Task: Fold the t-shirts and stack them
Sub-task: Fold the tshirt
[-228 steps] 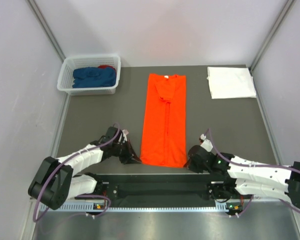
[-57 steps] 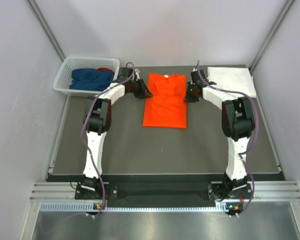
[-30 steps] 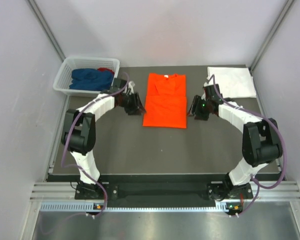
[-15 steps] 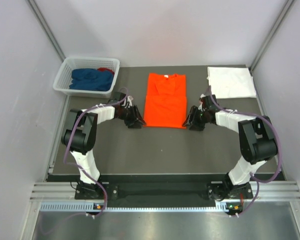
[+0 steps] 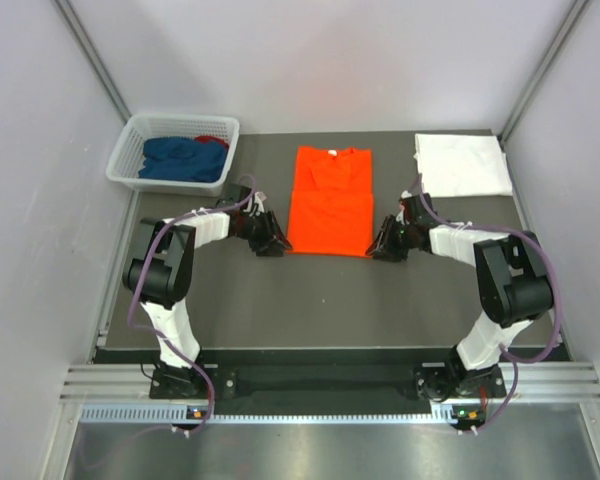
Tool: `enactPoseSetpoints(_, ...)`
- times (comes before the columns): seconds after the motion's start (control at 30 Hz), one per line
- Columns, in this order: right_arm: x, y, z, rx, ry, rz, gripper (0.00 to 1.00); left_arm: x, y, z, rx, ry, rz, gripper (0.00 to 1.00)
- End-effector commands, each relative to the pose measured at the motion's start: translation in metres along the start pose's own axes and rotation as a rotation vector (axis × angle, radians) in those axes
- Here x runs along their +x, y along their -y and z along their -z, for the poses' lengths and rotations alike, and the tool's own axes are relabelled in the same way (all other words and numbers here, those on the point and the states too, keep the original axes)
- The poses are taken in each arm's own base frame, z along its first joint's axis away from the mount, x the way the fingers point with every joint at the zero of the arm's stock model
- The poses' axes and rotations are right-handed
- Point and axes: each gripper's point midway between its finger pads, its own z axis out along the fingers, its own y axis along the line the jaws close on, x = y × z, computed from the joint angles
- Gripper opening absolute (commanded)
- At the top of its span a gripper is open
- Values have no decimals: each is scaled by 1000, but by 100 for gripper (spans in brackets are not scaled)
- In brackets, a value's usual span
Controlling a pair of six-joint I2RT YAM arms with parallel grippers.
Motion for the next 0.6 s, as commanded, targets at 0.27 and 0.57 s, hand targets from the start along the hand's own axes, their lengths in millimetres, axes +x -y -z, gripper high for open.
enactPoseSetpoints(0.27, 14, 11, -12, 18, -25, 3, 8, 2, -20, -14, -24, -1, 5, 35)
enactPoseSetpoints(0.57, 18, 14, -7, 19, -26, 31, 0, 4, -2, -11, 71, -21, -11, 0)
